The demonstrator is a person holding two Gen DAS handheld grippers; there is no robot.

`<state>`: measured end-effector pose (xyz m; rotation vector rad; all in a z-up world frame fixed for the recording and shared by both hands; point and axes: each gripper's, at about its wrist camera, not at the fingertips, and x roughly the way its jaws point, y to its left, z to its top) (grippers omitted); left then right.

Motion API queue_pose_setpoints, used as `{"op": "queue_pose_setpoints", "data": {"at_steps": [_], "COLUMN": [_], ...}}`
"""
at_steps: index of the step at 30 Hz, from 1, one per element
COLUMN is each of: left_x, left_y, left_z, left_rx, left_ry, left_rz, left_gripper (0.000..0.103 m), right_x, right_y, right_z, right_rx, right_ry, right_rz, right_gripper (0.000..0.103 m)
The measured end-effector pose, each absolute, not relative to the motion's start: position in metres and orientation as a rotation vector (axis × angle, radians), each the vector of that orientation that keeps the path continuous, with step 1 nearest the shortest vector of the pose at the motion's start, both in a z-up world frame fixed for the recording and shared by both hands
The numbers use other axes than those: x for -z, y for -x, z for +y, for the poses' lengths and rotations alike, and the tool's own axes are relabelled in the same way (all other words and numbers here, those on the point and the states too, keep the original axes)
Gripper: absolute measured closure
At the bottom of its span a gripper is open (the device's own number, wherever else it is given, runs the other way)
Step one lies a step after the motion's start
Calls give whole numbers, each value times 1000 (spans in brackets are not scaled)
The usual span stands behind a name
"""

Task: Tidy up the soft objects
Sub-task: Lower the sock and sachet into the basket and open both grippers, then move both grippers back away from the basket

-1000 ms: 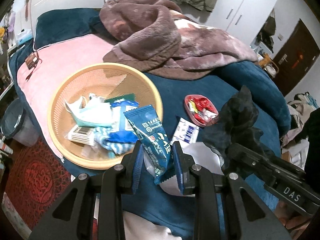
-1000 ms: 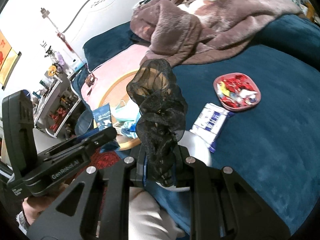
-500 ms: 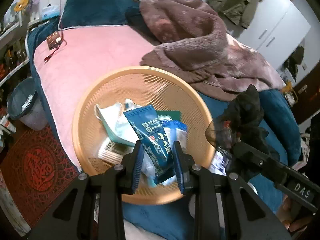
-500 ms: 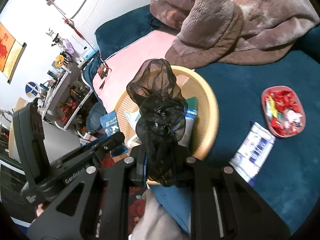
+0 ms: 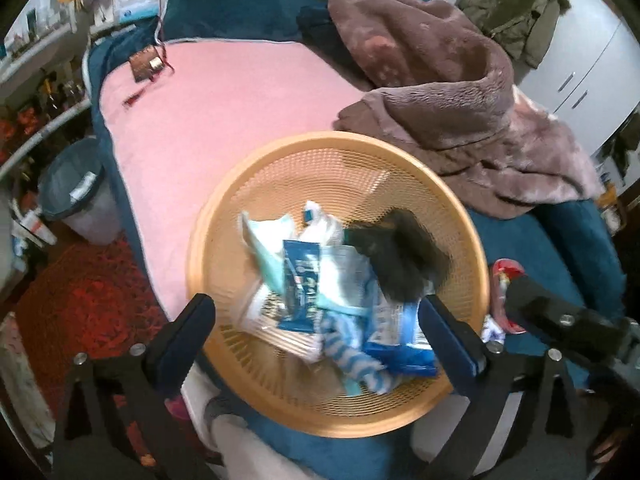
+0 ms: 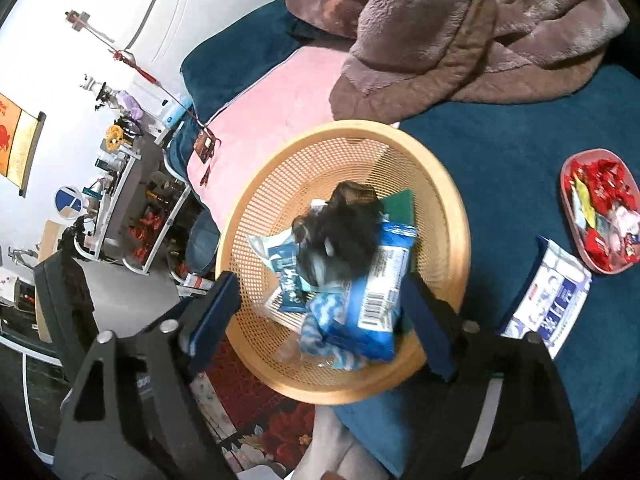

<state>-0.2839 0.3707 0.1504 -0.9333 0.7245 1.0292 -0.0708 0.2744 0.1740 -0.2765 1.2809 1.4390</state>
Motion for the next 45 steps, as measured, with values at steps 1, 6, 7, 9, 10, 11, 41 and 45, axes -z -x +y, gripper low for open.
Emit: {"op": "queue_pose_setpoints", "data": {"at_steps": [1, 6, 7, 9, 10, 11, 41, 45], "left_x": [-150, -154, -155, -157, -158, -159, -196, -199], "left_y": [284, 284, 284, 283, 283, 283, 270, 268], "left_z": [370, 361, 359, 355, 354, 352, 276, 263], "left_rx": [-1043, -1081, -1079, -1079, -1077, -1074, -1124, -1112], "left_ry": [922, 872, 870, 865, 862, 860, 784, 792], "left_rz": [736, 752, 749, 753, 754, 755, 734, 724], "left_gripper": [1, 1, 1, 1, 1, 1, 1, 1], "right_x": [-176, -187, -189, -192, -193, -193, -223, -223], "right_y": [70, 75, 77, 80, 80, 81, 79, 79], "right_z": [271, 261, 259, 253, 250, 247, 171, 159], "right_rx": [-1435, -1414, -1413, -1408, -1410, -1412, -1399, -1400], "right_ry": [279, 338, 352, 382, 389, 391, 340, 336], "right_rz": [1268, 1181, 1164, 1128, 1118, 1114, 1047, 1044], "right_gripper": [8, 0, 0, 0, 0, 0, 0, 0]}}
